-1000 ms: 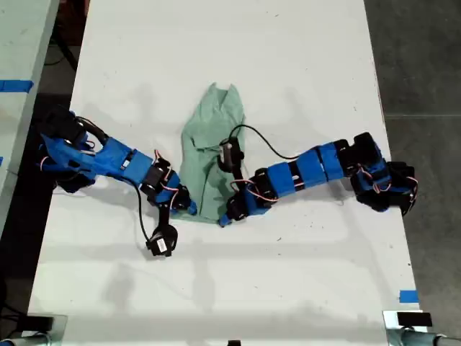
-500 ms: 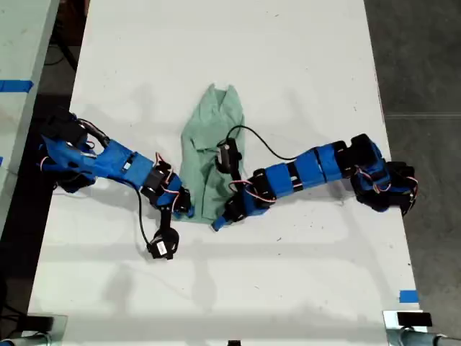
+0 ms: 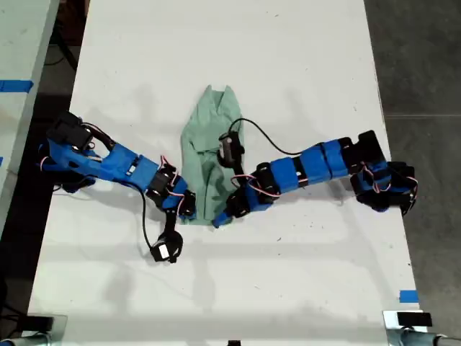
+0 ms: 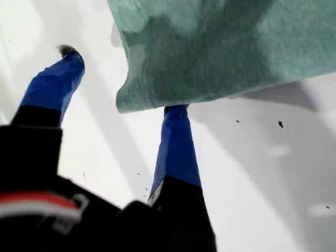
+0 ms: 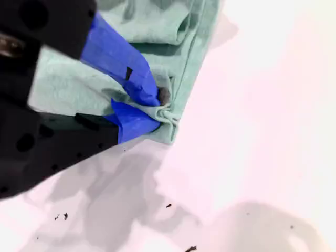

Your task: Fold t shirt

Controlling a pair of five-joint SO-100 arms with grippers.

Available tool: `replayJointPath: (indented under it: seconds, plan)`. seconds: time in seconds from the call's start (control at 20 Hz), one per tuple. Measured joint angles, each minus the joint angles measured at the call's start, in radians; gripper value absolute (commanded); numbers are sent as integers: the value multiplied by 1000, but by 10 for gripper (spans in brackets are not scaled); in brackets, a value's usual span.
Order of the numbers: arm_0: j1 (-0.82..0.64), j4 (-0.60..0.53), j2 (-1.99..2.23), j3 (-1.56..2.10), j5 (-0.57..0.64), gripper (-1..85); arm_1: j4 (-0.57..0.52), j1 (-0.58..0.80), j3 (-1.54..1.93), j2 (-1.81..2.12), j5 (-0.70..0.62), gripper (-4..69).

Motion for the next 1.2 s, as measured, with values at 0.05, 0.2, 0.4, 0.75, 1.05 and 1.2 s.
replayJointPath:
  seconds: [0.05,0.2,0.4,0.75,1.05,1.2]
  plan:
    - [0,0,0,0,3,-3,0,9,2,0,0,326]
    - [2,0,0,0,6,-3,0,44,2,-2,-8,271]
    - [2,0,0,0,6,-3,-2,78,2,-61,-12,0]
    - [35,67,-11,-169,75,-3,89,31,-114,-71,-40,0]
    - [94,225,63,-460,155,-3,130,-26,-201,107,-141,1]
    - [15,385,224,-434,156,-3,135,61,-201,262,-238,1]
